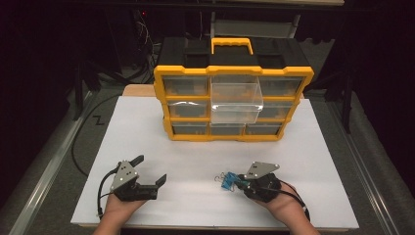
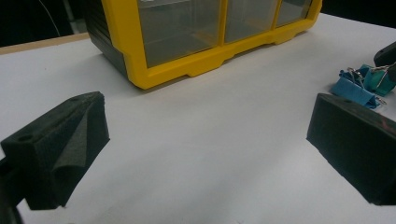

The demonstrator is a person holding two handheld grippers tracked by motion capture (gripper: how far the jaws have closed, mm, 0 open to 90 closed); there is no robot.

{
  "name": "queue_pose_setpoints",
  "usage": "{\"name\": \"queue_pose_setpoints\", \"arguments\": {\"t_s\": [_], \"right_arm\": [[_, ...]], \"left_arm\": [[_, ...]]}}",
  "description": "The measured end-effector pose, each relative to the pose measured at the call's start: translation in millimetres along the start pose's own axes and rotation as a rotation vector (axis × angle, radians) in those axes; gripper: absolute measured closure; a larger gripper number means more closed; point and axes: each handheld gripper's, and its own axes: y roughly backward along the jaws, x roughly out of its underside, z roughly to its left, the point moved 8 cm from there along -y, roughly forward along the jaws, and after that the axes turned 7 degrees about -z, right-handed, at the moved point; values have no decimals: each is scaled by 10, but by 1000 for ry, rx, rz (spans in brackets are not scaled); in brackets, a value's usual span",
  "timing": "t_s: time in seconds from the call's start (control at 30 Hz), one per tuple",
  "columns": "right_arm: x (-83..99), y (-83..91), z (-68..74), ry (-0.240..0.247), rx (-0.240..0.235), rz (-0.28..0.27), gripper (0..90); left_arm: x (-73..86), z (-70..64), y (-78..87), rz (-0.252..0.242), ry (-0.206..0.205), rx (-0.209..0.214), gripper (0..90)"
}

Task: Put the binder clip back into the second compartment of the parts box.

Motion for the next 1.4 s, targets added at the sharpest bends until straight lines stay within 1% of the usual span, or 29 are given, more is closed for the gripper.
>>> {"name": "queue_pose_setpoints", "arguments": {"t_s": [0.07,0.23,0.27,0.3,0.43,0.47,0.5,0.53,0.57,0.6,0.63,0.67,0.73,0.77,0.8,0.83,0.9,0.97,1.03,1.1,1.17,1.23,1.27,1.3,1.37,1.4], "right_arm": [[-9,1,-11,6,-2,-4,775],[-28,16,-42,9,-5,-1,806],[-39,24,-59,14,-3,-4,821],[-42,31,-67,8,-1,-4,829],[-65,52,-126,12,0,-9,874],[-72,50,-151,14,8,-10,893],[-72,50,-151,14,8,-10,893],[-76,51,-168,-3,1,-5,896],[-76,51,-168,-3,1,-5,896],[-83,46,-181,-3,-7,-12,896],[-92,45,-194,-17,-13,-18,898],[-92,45,-194,-17,-13,-18,898],[-108,46,-197,-20,-23,-27,898],[-115,55,-190,-31,-29,-27,899],[-126,59,-197,-28,-38,-32,900],[-131,68,-194,-45,-44,-31,900],[-140,75,-204,-47,-52,-36,900],[-152,106,-212,-66,-57,-34,900],[-171,139,-235,-67,-61,-36,900],[-190,175,-248,-78,-66,-35,900],[-203,210,-263,-77,-70,-29,900],[-212,249,-274,-82,-79,-19,900],[-218,269,-284,-81,-85,-20,900],[-220,296,-283,-91,-95,-13,900],[-216,348,-309,-90,-101,0,900],[-216,371,-322,-91,-108,-3,900]], "left_arm": [[-2,-2,1,-2,0,0,2],[-9,3,6,-9,9,1,2],[-12,0,8,-12,9,4,2],[-17,-5,9,-16,6,7,2],[-13,-13,-1,-16,10,9,2],[-13,-13,-2,-16,10,9,1],[-14,-12,-1,-17,10,10,1],[-14,-10,0,-18,12,11,1],[-15,-11,2,-21,16,13,1],[-15,-14,6,-22,20,18,2],[-17,-14,6,-23,21,19,2],[-19,-17,6,-24,20,19,2],[-25,-26,6,-32,15,24,2],[-27,-27,6,-32,14,25,2],[-27,-19,2,-33,12,24,1],[-27,-19,2,-33,12,24,2],[-22,-18,-2,-28,20,26,1],[-20,-23,-5,-27,19,29,2],[-19,-26,-7,-26,16,30,2],[-23,-32,-4,-31,4,30,2],[-29,-42,-2,-36,6,34,1],[-24,-45,-2,-31,6,37,2],[-20,-45,-5,-28,6,36,2],[-19,-46,-5,-27,6,37,2],[-22,-51,-2,-26,7,41,2],[-23,-51,-1,-25,5,40,2]]}}
